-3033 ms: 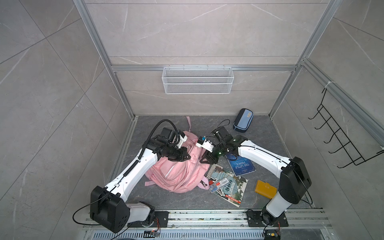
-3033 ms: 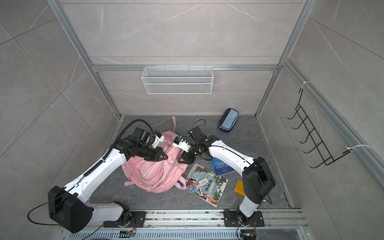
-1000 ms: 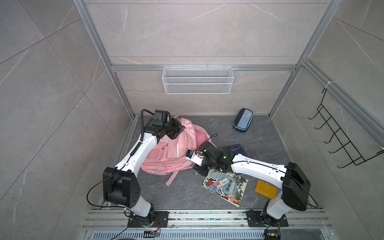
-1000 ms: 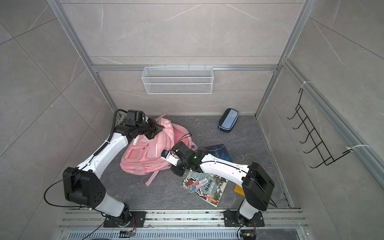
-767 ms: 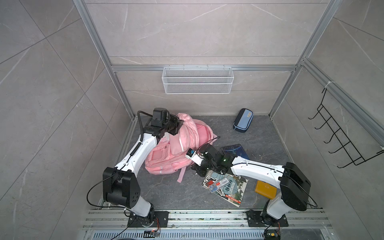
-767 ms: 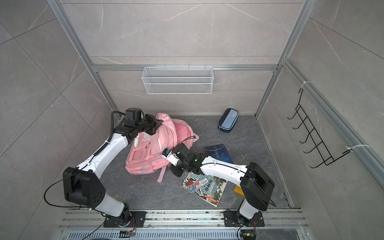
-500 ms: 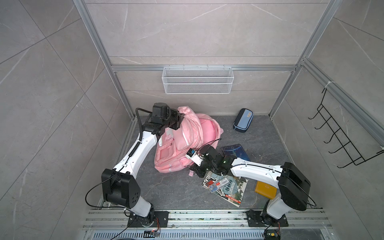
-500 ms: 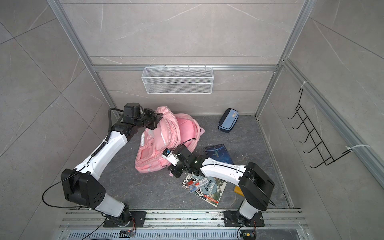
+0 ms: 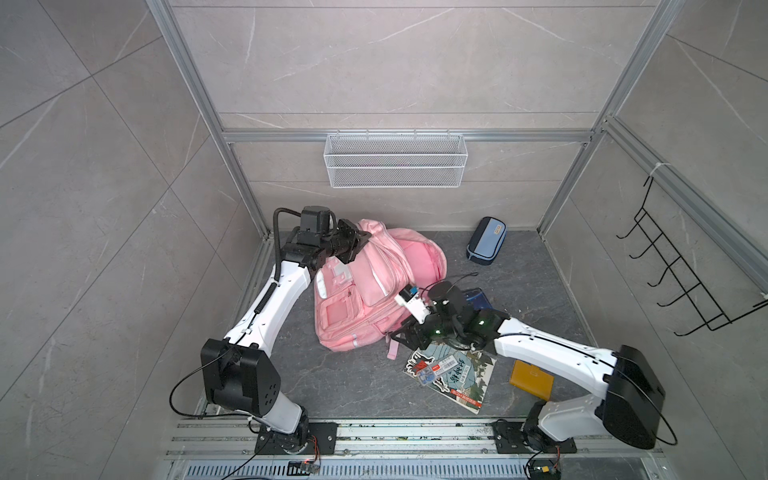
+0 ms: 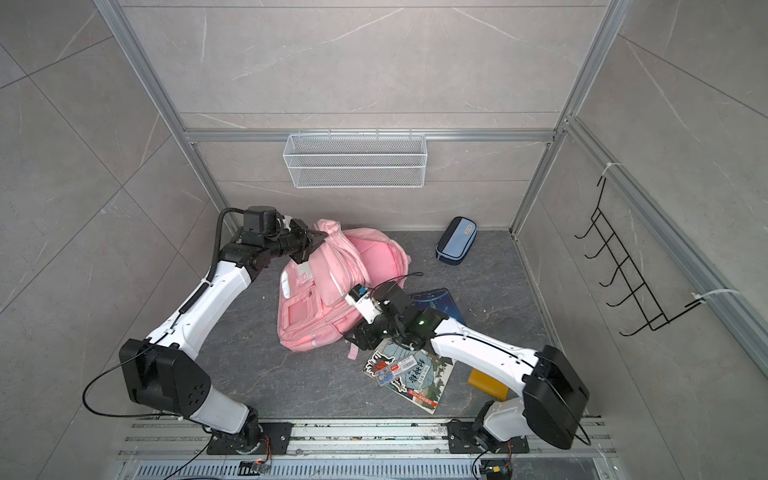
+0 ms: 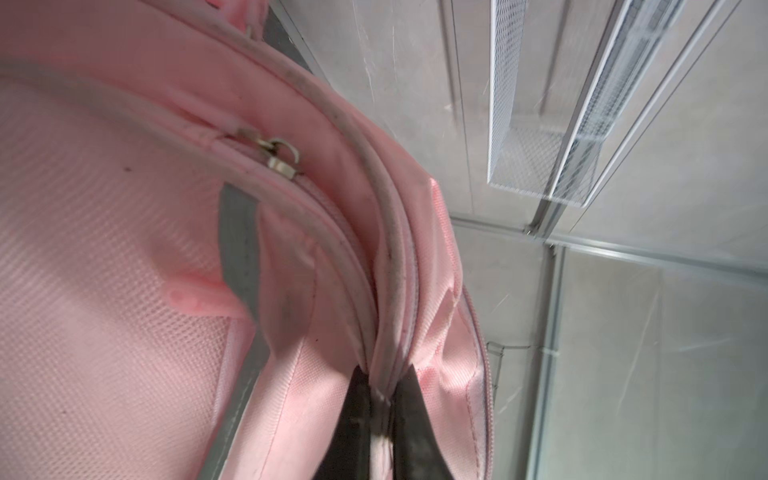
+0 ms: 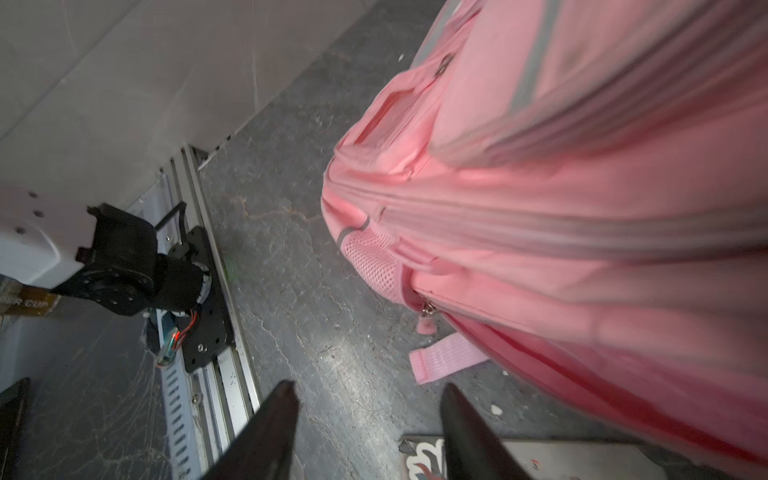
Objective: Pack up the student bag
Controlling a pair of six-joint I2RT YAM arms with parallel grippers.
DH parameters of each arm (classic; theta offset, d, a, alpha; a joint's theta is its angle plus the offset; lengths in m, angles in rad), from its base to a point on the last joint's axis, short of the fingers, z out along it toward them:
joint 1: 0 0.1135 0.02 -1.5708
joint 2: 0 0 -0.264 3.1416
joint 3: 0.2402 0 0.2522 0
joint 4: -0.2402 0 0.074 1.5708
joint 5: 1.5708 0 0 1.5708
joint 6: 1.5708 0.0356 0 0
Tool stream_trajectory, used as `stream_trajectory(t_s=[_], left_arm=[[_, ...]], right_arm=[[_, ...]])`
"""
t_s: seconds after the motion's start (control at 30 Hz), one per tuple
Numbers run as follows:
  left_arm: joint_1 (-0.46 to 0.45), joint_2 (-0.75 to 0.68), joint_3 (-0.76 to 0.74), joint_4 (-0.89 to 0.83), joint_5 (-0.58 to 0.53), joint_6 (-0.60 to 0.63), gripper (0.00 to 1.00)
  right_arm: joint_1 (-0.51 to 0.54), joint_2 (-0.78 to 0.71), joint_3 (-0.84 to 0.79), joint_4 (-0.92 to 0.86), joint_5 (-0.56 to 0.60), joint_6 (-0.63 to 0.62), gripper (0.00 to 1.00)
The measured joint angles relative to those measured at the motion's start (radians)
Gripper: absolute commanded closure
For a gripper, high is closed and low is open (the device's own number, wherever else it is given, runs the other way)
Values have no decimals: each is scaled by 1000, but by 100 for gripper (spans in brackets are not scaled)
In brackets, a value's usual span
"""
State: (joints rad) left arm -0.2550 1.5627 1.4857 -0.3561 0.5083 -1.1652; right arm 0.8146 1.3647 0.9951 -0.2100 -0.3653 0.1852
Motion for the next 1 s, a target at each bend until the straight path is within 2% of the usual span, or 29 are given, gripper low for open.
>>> stream_trajectory(t_s=[0.1, 0.27, 0.37, 0.53, 0.57, 0.6, 0.8, 0.87, 1.0], left_arm=[[2, 35, 14, -88, 26, 177, 100], [1, 95, 37, -257, 21, 432, 100], [1, 127, 47, -315, -11, 546, 100], [1, 184, 67, -348, -87, 663, 99], [1, 192, 67, -354, -101, 680, 79], [0, 197, 67, -362, -119, 699, 71], [-35, 166, 66, -417, -241, 779, 35], [-76, 123, 64, -453, -308, 801, 30], [-206, -30, 12, -511, -387, 822, 32]], right_arm=[[-77, -59, 0, -26, -23, 48, 24], [-225, -79, 0, -72, -75, 114, 23], [-290, -29, 5, -134, -108, 122, 22], [-302, 107, 10, -256, -118, 122, 20], [-302, 127, 10, -277, -117, 123, 20], [-302, 143, 10, -296, -113, 129, 20], [-303, 223, 13, -346, -97, 149, 21], [-305, 252, 16, -362, -86, 159, 21], [-312, 296, 26, -387, -61, 167, 20]])
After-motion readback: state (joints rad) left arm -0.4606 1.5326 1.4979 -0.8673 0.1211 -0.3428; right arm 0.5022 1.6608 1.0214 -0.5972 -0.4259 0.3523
